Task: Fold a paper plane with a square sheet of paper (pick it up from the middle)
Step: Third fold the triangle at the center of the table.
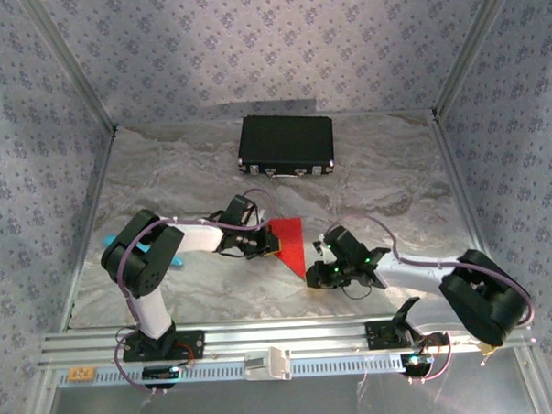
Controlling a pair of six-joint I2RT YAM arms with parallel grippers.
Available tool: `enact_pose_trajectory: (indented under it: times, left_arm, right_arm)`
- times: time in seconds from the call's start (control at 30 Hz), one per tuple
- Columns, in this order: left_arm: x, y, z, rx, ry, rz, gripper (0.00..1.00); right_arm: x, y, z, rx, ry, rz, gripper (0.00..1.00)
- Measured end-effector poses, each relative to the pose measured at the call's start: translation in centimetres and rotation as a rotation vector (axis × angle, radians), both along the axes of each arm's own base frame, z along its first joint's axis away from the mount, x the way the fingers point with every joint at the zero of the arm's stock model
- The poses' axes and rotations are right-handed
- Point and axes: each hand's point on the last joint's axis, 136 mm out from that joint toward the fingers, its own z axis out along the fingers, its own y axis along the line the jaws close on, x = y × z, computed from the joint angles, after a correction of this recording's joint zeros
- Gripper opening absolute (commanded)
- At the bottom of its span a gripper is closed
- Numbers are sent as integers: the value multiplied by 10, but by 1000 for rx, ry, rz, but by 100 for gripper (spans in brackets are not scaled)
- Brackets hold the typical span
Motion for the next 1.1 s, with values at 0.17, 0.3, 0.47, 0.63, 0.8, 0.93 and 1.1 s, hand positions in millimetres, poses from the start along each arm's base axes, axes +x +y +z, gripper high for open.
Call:
enact_pose_trajectory:
  times: [0.17,0.3,0.47,0.63,0.8,0.93,1.1]
  left_arm:
    - [0,-1,1,-9,3,18,0]
    - [0,-1,2,0,-14,45,0]
    - [-4,5,5,34,-43,75,11]
    - [-1,13,22,47,-111,97,28]
    - [8,20,43,36,-190,121,40]
    - [12,35,42,45,-204,147,47]
    - [10,50,39,65,-222,170,50]
  right_arm:
    - [17,-13,21,-21,-92,-76,23]
    - [39,-21,35,-55,-198,-151,44]
    - [59,-30,43,-88,-296,-234,63]
    - [76,-37,50,-134,-375,-302,62]
    - [86,-43,59,-133,-398,-364,57]
    - [88,-46,57,-104,-390,-392,56]
    - [88,-40,58,-65,-377,-378,54]
